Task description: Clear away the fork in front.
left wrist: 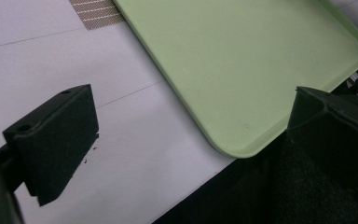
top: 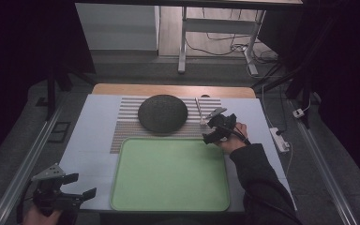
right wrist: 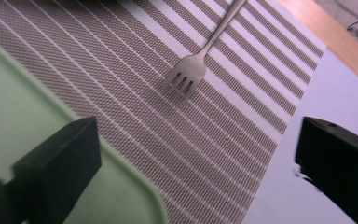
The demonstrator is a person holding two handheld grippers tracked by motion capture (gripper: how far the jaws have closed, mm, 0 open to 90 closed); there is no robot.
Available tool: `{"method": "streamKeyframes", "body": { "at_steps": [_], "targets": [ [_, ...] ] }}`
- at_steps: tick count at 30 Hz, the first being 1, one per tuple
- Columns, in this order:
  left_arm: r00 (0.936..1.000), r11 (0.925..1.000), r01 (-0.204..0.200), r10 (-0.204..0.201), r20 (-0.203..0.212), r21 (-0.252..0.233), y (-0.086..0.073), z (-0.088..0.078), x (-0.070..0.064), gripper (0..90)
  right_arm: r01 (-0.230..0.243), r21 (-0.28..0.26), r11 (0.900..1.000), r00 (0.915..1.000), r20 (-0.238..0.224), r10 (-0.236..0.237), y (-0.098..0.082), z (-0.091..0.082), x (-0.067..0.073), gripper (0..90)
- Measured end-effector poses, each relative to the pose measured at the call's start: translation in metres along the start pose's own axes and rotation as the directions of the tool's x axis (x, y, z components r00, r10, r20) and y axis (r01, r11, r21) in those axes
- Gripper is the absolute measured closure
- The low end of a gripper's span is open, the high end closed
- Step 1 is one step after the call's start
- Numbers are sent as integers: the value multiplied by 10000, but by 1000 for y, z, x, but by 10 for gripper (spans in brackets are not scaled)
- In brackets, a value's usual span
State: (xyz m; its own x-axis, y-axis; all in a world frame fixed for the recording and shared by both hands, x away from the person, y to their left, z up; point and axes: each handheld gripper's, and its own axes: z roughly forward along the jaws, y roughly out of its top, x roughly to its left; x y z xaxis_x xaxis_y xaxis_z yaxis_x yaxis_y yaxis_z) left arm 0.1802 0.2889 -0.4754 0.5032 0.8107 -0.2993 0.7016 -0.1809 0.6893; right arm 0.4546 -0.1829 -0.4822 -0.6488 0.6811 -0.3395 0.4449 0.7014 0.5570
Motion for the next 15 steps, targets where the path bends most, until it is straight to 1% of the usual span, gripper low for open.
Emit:
{"method": "streamKeyframes", "body": {
  "at_steps": [1, 2, 4, 6, 8, 10, 11, 15],
  "targets": [
    [10000, 10000, -4, 4, 1, 3, 0, 0, 0, 22, 127, 53, 9999, 9999, 96, -127, 1, 2, 0, 36],
    [10000, 10000, -4, 4, 1, 3, 0, 0, 0, 22, 338, 80, 9994, 9990, 289, -340, 2, 5, 1, 47],
    [10000, 10000, -1, 1, 7, -2, 0, 0, 0, 23, 613, 138, 9980, 9971, 439, -618, 4, 10, 2, 75],
    [10000, 10000, 4, -4, 12, 3, 0, 0, 0, 24, 1067, 196, 9941, 9922, 633, -1078, 7, 15, 3, 105],
    [10000, 10000, 5, -5, 23, 1, 0, 0, 0, 25, 1448, 297, 9890, 9859, 803, -1468, 8, 18, 5, 142],
    [10000, 10000, -1, 1, 11, 6, 0, 0, 0, 25, 1867, 375, 9817, 9774, 937, -1895, 10, 22, 7, 186],
    [10000, 10000, -1, 1, 11, 6, 0, 0, 0, 25, 2100, 456, 9766, 9726, 924, -2134, 11, 25, 7, 209],
    [10000, 10000, -6, 6, 9, 22, 0, 0, 0, 26, 2580, 659, 9639, 9594, 1000, -2636, 13, 31, 10, 308]
  ]
}}
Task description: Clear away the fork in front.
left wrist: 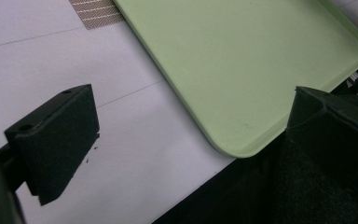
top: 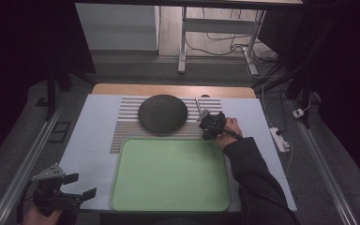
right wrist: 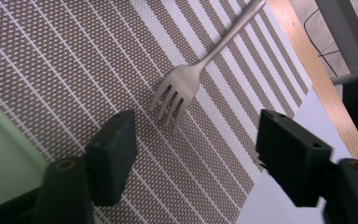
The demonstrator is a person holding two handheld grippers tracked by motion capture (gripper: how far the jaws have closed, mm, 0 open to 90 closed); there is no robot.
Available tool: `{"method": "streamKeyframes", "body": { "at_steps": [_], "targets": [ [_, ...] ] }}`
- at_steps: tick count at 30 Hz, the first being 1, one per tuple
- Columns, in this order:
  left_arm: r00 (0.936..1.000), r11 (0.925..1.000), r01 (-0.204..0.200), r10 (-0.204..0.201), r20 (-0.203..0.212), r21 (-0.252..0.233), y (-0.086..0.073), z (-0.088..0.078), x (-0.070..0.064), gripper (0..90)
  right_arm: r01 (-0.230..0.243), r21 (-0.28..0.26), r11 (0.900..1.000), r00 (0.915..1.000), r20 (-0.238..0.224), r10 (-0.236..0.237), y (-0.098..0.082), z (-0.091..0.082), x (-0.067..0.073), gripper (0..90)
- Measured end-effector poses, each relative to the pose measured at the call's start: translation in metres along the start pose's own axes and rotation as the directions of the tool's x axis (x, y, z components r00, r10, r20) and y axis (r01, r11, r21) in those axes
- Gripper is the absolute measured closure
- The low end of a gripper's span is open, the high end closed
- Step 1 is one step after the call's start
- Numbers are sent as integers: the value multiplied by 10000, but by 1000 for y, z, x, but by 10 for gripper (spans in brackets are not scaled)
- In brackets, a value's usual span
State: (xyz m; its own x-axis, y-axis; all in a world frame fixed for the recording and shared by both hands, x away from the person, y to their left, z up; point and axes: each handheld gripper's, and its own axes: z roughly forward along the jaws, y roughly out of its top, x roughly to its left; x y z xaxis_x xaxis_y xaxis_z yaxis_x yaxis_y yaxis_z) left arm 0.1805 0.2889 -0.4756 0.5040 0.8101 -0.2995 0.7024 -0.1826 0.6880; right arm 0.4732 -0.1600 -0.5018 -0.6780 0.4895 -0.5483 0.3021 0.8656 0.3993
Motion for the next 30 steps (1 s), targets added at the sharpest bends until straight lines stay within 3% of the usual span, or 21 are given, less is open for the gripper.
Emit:
{"method": "streamKeyframes", "body": {
  "at_steps": [10, 17, 18, 21, 22, 25, 26, 29, 30],
  "targets": [
    [10000, 10000, -10, 10, 5, 22, 0, 0, 0, 28, 1370, 169, 9904, 9904, 177, -1373, 7, 10, 9, 545],
    [10000, 10000, -14, 14, -7, 37, 0, 0, 0, 29, 2357, 397, 9710, 9714, 190, -2365, 10, 14, 16, 745],
    [10000, 10000, -15, 15, -9, 38, 0, 0, 0, 29, 2249, 321, 9739, 9743, 56, -2252, 10, 15, 17, 775],
    [10000, 10000, 5, -5, -23, 43, 0, 0, 0, 28, 2602, 439, 9646, 9645, 351, -2618, 10, 15, 18, 795],
    [10000, 10000, 15, -15, -21, 39, 0, 0, 0, 29, 2673, 386, 9628, 9623, 416, -2688, 10, 13, 19, 867],
    [10000, 10000, 54, -54, -41, 47, 0, 0, 1, 29, 2422, 351, 9696, 9672, 699, -2441, 12, 10, 20, 891],
    [10000, 10000, 54, -54, -41, 47, 0, 0, 1, 29, 2346, 212, 9719, 9711, 390, -2353, 12, 9, 19, 892],
    [10000, 10000, 73, -73, -41, 34, 0, 0, 1, 28, 2317, 152, 9727, 9709, 579, -2322, 12, 8, 19, 894],
    [10000, 10000, 82, -82, -30, 36, 0, 0, 1, 28, 2044, 47, 9789, 9782, 361, -2045, 12, 4, 17, 895]
  ]
}}
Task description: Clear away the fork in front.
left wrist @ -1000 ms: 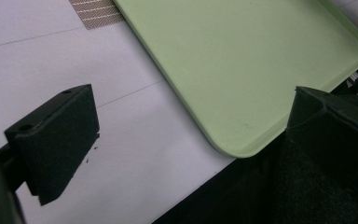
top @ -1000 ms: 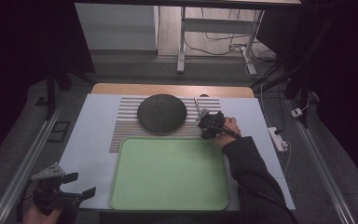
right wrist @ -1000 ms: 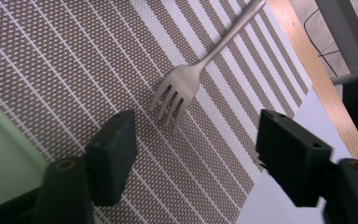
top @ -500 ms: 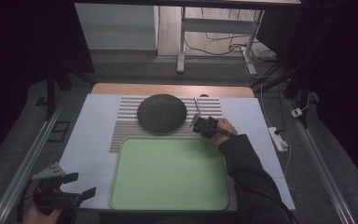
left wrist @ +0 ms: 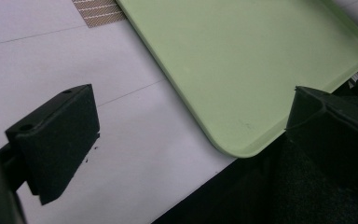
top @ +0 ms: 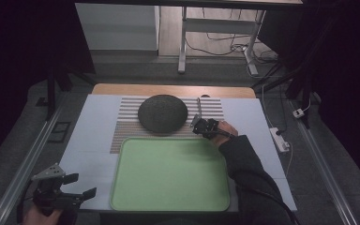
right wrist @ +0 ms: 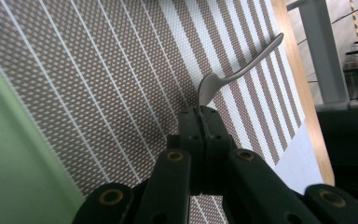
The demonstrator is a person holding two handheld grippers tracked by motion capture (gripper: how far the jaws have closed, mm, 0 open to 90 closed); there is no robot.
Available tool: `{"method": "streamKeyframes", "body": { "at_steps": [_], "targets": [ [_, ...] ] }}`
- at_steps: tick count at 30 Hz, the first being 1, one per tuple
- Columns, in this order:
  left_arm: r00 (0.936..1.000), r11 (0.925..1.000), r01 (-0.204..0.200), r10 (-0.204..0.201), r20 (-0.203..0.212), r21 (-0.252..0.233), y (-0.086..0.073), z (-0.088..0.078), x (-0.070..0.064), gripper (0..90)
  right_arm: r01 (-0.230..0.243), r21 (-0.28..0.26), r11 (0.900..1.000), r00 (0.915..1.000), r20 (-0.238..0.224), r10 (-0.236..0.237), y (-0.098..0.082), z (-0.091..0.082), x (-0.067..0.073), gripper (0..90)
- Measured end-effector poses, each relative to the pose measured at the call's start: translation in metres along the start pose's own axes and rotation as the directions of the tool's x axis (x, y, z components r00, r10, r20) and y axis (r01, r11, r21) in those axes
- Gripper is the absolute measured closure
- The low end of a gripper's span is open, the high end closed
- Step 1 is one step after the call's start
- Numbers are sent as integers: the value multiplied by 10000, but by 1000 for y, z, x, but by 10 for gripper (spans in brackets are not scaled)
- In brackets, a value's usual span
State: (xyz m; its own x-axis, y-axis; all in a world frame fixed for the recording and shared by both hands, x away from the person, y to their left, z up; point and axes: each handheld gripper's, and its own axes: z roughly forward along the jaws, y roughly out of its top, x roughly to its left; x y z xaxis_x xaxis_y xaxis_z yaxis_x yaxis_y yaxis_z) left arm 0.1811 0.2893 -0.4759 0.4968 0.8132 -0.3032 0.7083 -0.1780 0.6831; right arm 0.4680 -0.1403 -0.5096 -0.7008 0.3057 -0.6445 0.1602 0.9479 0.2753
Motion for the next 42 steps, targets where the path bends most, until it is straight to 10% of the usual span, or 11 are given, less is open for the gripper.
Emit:
{"method": "streamKeyframes", "body": {
  "at_steps": [20, 28, 42],
  "targets": [
    [9995, 9996, -282, 282, -145, 19, 0, 0, -4, 0, -1959, -1283, 9722, 9781, -965, 1844, -12, -50, -10, 896],
    [9978, 9973, -649, 652, 92, -337, 3, -2, -5, 0, -2916, -1805, 9393, 9494, -1747, 2611, -22, -72, -10, 896],
    [9859, 9882, -1473, 1501, 736, -422, 16, 13, -12, 0, -4549, -2647, 8503, 8646, -3599, 3506, -46, -119, 1, 895]
  ]
}}
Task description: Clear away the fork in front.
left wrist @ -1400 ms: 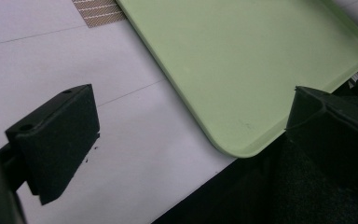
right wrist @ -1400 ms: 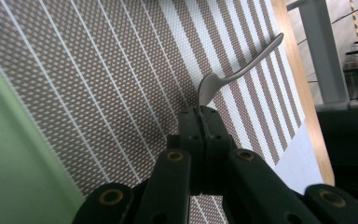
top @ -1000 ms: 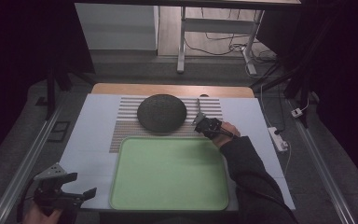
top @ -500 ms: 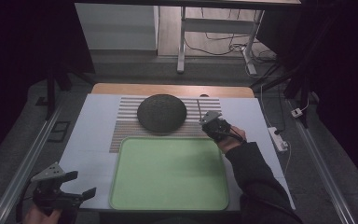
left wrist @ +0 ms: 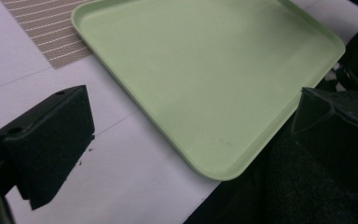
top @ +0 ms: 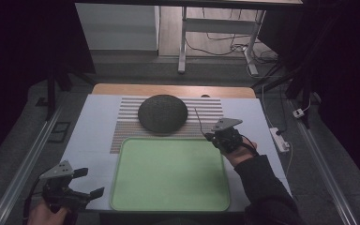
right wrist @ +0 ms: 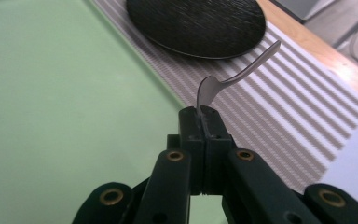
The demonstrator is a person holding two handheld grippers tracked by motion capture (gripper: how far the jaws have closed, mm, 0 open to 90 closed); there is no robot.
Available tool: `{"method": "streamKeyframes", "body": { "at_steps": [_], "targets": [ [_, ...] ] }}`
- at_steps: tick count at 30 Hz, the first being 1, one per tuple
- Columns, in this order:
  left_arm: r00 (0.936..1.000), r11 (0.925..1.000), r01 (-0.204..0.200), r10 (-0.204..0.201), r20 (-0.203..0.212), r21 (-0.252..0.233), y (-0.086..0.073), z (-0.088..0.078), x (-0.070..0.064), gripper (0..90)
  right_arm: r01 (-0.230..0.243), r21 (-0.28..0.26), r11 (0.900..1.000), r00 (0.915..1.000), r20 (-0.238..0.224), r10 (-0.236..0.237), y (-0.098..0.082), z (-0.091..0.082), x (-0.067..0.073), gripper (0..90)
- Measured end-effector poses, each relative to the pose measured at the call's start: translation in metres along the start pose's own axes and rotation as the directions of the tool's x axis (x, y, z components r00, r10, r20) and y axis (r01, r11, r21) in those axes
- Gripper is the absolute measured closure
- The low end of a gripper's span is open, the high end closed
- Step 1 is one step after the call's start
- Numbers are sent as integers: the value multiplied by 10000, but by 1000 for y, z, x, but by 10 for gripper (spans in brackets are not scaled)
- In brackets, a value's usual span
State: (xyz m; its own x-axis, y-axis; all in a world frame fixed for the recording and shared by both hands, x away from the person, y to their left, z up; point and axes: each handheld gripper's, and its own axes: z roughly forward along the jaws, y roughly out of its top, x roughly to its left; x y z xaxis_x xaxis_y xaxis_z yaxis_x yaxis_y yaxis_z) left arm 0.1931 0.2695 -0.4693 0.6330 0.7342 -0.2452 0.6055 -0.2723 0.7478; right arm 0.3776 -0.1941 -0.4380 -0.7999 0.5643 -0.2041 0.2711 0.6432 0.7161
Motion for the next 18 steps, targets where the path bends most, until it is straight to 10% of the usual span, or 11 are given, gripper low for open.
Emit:
{"method": "streamKeyframes", "body": {
  "at_steps": [18],
  "targets": [
    [9909, 9914, -1090, 1025, 872, 730, 54, 42, -4, 0, -797, -680, 9945, 9802, -1869, 657, -24, -46, 32, 895]
  ]
}}
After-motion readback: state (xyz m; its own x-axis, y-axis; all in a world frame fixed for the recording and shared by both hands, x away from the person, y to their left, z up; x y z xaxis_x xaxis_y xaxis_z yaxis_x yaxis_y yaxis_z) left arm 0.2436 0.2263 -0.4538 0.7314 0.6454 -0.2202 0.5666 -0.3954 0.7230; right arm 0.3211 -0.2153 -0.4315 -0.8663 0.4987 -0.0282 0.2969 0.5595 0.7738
